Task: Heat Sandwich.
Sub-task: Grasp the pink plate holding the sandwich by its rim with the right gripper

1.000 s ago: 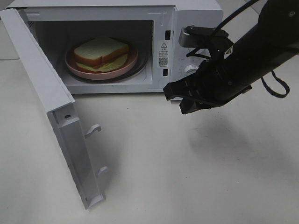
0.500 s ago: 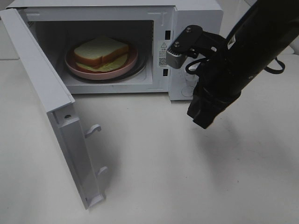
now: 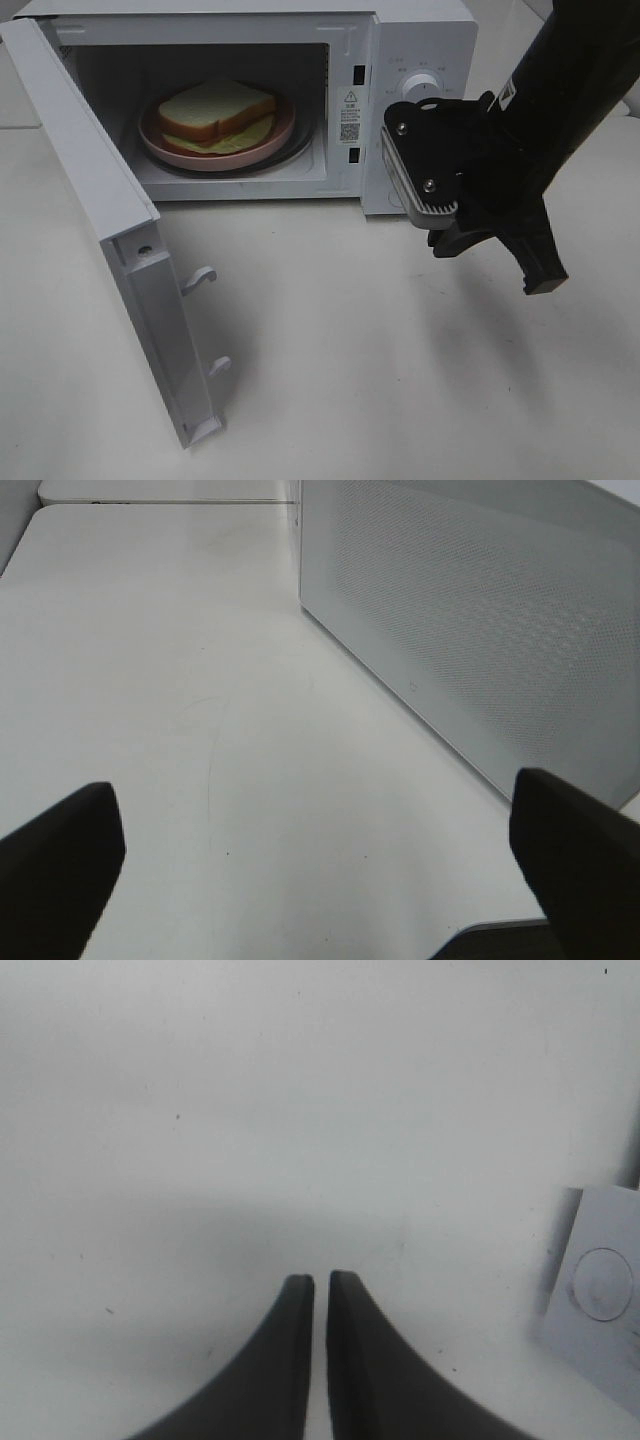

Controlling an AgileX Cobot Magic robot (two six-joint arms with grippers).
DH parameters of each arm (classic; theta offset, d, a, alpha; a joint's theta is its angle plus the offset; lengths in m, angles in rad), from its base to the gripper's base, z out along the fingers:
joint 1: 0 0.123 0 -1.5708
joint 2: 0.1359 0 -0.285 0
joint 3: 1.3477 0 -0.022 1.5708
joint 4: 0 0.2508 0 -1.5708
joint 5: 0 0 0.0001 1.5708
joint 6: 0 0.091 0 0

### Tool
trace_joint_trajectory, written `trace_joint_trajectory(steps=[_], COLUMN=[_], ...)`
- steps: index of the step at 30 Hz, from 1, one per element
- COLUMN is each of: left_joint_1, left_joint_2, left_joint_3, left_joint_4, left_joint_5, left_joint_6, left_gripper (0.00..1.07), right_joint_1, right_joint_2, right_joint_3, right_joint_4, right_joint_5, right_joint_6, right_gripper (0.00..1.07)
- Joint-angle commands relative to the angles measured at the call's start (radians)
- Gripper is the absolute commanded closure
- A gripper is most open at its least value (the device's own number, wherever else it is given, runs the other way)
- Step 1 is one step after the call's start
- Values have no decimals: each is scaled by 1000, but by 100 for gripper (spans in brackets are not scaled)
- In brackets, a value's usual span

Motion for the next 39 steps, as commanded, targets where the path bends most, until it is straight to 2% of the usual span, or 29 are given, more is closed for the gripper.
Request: trace_joint_trajectory(steps=[1, 5, 9, 10, 12, 13, 14, 15, 17, 18, 19, 20, 22, 28, 32, 39], left_joint_1=[2, 2, 2, 2, 2, 2, 2, 2, 2, 2, 2, 2, 2, 2, 2, 2], left_joint_2=[-15, -15, -15, -15, -15, -15, -15, -15, -15, -15, -15, -15, -15, -15, -15, -15], left_joint_3=[3, 3, 3, 3, 3, 3, 3, 3, 3, 3, 3, 3, 3, 3, 3, 3], left_joint_4=[-1, -1, -1, -1, -1, -1, -1, -1, -1, -1, -1, -1, -1, -1, -1, -1], left_joint_5=[-11, -11, -11, -11, -11, -11, -11, -11, -11, -11, -11, -11, -11, -11, -11, -11], left_joint_6=[-6, -6, -6, -6, -6, -6, -6, -6, -6, -6, -6, -6, -6, -6, -6, -6], left_gripper=[9, 9, 9, 9, 9, 9, 9, 9, 9, 9, 9, 9, 9, 9, 9, 9], right_joint_1=[1, 1, 1, 1, 5, 12, 12, 25, 33, 35, 35, 36, 36, 41, 82, 113], right_joint_2=[-13, -13, -14, -14, -17, -17, -17, -17, -17, -17, -17, -17, -17, -17, -14, 43], right_joint_3=[-7, -7, -7, -7, -7, -7, -7, -7, -7, -7, -7, -7, -7, -7, -11, -94], right_joint_4=[-71, -96, -127, -127, -156, -171, -171, -213, -227, -228, -228, -228, -228, -221, -207, -192], right_joint_5=[3, 2, -26, -26, -54, -61, -61, -84, -110, -118, -118, -128, -132, -172, -234, -235], right_joint_6=[-64, -65, -54, -54, -10, 12, 12, 71, 137, 161, 161, 208, 214, 177, 122, 93], right_gripper=[99, 97, 83, 83, 65, 60, 60, 48, 34, 28, 28, 17, 10, 10, 11, 12])
